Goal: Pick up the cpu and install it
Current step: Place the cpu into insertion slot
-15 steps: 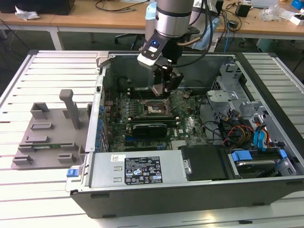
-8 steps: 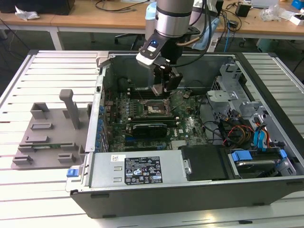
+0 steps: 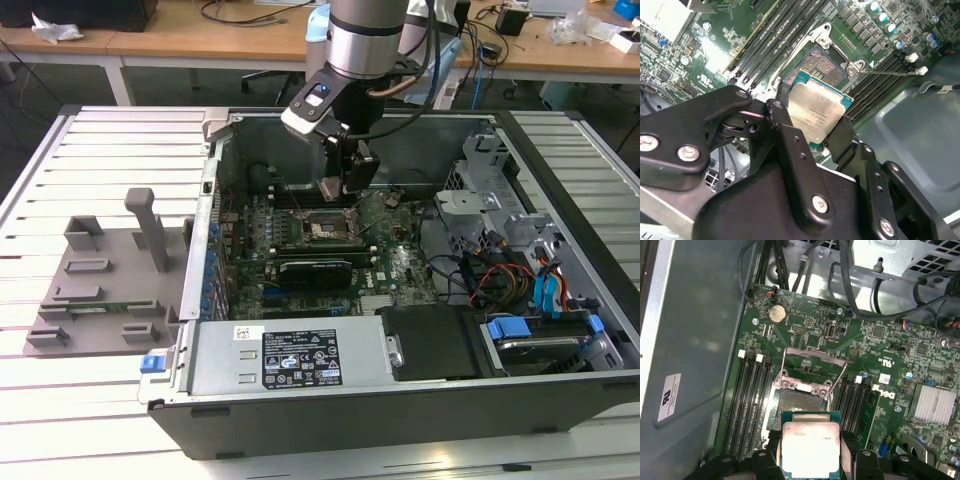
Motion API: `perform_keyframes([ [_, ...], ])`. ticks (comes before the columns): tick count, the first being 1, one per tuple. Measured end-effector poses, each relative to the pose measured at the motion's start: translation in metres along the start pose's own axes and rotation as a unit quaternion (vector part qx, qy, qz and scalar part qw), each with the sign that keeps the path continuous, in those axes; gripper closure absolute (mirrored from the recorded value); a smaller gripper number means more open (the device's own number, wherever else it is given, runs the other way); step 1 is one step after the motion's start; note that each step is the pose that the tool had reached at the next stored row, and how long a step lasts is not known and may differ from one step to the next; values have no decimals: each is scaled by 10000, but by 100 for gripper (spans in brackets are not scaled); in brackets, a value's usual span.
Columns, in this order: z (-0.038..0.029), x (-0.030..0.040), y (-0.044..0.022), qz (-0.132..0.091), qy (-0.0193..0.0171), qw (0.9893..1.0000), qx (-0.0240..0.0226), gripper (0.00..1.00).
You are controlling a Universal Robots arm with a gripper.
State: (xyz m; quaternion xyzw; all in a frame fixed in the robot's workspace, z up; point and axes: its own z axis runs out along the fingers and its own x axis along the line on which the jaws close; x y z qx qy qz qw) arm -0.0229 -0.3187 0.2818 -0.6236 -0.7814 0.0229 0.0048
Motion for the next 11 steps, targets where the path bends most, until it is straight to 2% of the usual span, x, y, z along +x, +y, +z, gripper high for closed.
perform_keyframes([
  [11, 1, 0, 0, 247, 1, 9997, 7, 45],
])
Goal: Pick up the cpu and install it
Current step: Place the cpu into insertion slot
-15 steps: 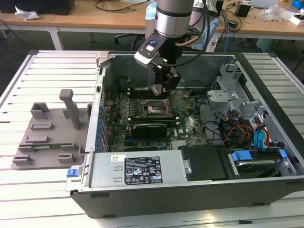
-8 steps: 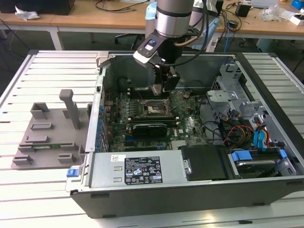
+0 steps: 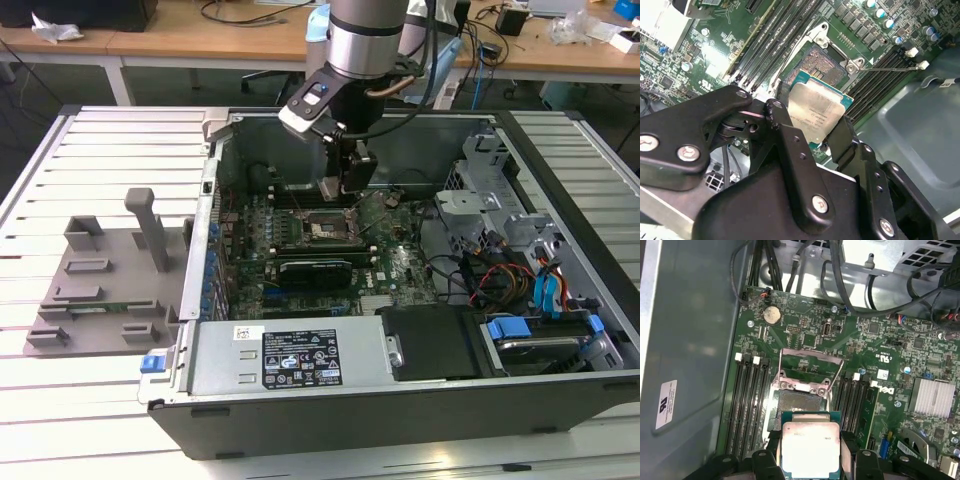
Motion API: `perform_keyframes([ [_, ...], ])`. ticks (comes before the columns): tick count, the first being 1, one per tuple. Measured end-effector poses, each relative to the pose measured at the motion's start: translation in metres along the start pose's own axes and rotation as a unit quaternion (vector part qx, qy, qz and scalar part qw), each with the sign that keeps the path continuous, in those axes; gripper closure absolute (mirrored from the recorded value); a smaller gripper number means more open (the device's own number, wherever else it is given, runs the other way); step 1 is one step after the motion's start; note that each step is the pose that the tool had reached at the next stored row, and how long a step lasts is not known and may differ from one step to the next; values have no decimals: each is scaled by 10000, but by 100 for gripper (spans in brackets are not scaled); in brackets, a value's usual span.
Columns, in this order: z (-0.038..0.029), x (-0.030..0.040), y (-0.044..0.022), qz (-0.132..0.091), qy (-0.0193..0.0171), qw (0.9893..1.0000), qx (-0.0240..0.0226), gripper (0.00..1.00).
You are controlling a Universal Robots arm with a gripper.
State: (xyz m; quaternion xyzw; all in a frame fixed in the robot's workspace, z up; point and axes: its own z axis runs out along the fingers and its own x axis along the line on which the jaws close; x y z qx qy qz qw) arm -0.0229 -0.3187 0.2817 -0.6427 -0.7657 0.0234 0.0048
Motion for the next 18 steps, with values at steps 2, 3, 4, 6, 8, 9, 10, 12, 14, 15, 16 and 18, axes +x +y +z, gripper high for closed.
perform_keyframes([
  [2, 0, 0, 0, 37, 1, 10000, 1, 45],
  [3, 0, 0, 0, 56, 1, 10000, 2, 45],
  [4, 0, 0, 0, 94, 1, 10000, 3, 45],
  [6, 1, 0, 0, 143, 2, 9999, 4, 45],
  [8, 1, 0, 0, 231, 6, 9997, 6, 45],
  [9, 2, 0, 0, 271, 8, 9996, 7, 45],
  [10, 2, 0, 0, 299, 9, 9996, 7, 45],
  [12, 2, 0, 0, 386, 13, 9993, 9, 45],
  [14, 2, 0, 0, 456, 15, 9990, 11, 45],
  [15, 3, 0, 0, 486, 17, 9988, 12, 45],
  [16, 3, 0, 0, 499, 17, 9988, 12, 45],
  [18, 2, 0, 0, 502, 17, 9987, 12, 45],
])
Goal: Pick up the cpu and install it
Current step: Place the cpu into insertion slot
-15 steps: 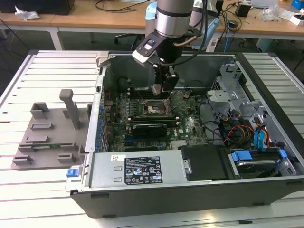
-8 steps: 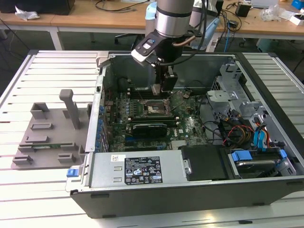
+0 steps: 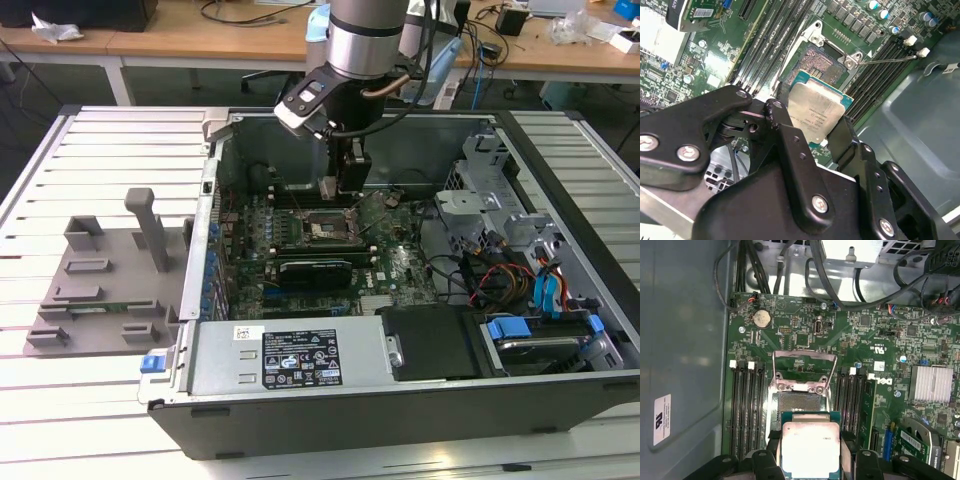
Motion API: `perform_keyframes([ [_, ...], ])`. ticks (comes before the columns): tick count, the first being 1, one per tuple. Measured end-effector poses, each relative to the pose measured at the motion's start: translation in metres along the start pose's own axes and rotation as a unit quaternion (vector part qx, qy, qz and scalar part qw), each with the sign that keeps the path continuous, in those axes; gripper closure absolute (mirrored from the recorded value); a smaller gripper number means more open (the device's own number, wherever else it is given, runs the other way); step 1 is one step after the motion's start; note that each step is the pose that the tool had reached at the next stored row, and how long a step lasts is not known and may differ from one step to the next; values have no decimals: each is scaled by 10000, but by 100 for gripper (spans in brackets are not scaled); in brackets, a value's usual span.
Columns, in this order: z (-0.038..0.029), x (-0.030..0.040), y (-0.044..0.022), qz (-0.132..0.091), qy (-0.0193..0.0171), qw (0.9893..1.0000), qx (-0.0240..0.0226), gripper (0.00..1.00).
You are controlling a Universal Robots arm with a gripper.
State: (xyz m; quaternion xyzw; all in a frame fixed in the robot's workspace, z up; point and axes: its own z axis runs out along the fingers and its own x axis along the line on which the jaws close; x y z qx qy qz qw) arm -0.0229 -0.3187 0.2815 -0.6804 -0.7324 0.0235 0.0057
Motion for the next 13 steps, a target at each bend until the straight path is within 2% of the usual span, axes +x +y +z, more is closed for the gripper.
perform_keyframes([
  [4, 2, 0, 0, 2, 1, 10000, 0, 45],
  [7, 47, 1, -1, 3, 1, 10000, 0, 45],
  [9, 101, 3, -2, 4, 0, 10000, 1, 45],
  [13, 149, 5, -7, 3, 1, 10000, 0, 45],
])
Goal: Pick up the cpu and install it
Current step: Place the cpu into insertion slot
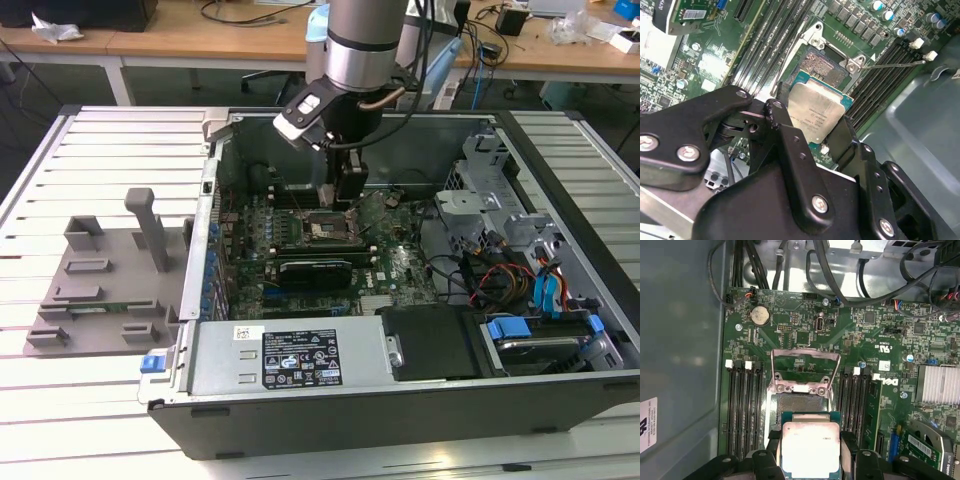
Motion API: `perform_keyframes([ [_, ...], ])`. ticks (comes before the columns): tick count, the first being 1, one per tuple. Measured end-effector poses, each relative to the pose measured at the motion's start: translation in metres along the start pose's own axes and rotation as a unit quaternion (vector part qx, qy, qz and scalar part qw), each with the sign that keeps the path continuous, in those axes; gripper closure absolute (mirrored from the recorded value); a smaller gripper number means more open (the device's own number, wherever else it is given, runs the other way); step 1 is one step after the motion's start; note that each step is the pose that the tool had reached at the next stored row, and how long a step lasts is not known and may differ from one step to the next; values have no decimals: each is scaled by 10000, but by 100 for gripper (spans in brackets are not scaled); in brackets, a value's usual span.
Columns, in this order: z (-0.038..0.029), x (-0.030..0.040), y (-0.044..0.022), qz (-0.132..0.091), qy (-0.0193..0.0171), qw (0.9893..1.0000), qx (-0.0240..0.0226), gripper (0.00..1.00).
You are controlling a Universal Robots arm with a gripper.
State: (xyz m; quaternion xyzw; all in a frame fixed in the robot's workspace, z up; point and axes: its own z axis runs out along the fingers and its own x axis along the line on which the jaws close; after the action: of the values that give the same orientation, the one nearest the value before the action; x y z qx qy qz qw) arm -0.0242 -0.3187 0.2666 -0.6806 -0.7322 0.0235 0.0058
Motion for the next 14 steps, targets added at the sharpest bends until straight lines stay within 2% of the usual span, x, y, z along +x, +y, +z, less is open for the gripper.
perform_keyframes([
  [14, 67, 2, 1, 1, -1, 10000, 1, 45],
])
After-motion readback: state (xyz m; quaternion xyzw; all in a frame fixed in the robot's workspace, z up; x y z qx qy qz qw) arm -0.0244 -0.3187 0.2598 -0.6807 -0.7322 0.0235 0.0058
